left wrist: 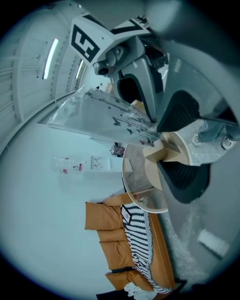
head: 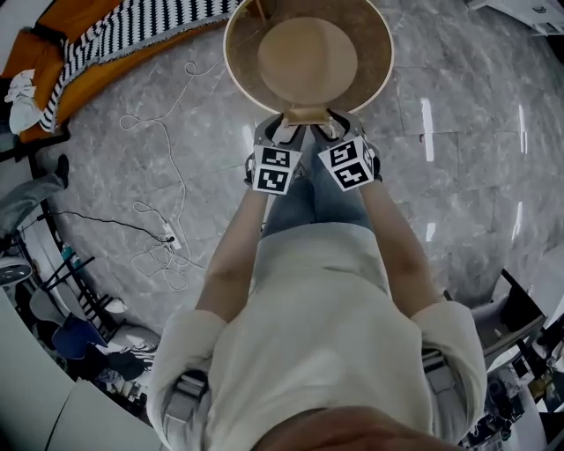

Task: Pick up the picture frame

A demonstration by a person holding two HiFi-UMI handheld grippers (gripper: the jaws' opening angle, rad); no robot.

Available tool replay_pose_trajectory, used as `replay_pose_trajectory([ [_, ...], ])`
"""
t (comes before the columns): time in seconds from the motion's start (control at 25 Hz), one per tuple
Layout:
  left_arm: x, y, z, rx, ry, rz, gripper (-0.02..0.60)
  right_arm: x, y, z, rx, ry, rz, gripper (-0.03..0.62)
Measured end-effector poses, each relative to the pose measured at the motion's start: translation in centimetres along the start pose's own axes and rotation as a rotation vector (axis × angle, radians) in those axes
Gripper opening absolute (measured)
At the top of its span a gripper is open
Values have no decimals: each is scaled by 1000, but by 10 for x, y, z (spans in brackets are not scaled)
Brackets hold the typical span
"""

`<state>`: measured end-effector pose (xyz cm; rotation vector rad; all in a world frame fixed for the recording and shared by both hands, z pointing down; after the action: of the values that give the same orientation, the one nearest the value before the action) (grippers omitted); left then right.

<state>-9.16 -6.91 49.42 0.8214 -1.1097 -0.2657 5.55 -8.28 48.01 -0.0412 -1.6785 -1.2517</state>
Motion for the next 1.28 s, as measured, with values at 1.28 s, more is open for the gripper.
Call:
replay_pose_trajectory([
  [1.28,-148,-39,-14,31,-19,-118,196,-102,-74,68,-71,1,-192,183],
])
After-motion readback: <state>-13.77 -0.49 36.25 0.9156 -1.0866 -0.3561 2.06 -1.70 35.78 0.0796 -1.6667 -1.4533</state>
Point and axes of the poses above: the fingertips, and each gripper's own axes: x forward along the fingers, z to its left, y out of its underside, the point moved 10 cm from there along -x, backward along the fingers, and after that the axes turned 4 degrees about -x, right-handed, at the moved point
